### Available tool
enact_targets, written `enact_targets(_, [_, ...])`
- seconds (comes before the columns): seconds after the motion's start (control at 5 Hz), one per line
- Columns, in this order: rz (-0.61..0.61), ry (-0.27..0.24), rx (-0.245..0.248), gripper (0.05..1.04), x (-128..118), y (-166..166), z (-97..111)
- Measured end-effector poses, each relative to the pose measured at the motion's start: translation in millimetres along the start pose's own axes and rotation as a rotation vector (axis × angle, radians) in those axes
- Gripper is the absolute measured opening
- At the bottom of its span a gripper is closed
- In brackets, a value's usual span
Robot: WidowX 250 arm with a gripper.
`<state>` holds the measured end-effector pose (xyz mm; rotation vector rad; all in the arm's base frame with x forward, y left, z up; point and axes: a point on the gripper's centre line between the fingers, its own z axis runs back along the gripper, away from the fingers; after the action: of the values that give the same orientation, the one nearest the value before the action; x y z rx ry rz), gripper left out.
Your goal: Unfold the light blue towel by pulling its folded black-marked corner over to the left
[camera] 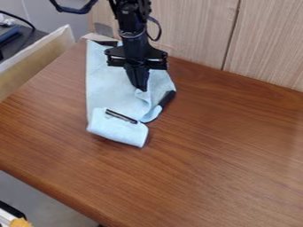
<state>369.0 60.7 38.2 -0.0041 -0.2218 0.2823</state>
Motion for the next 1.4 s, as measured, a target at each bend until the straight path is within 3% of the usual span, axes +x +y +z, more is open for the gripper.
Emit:
enact_targets(0.4, [0.01, -0.084, -0.012, 0.055, 5.5, 2.8, 34.5])
enact_targets(0.8, [0.072, -0.173, -0.031, 0.055, -3.4, 28.1, 78.6])
enact_targets(1.0, [0.115, -0.211, -0.019, 0.055, -18.4, 48.8, 99.0])
enact_targets(1.4, [0.192, -0.217, -0.037, 0.055, -64.6, 90.0, 109.4])
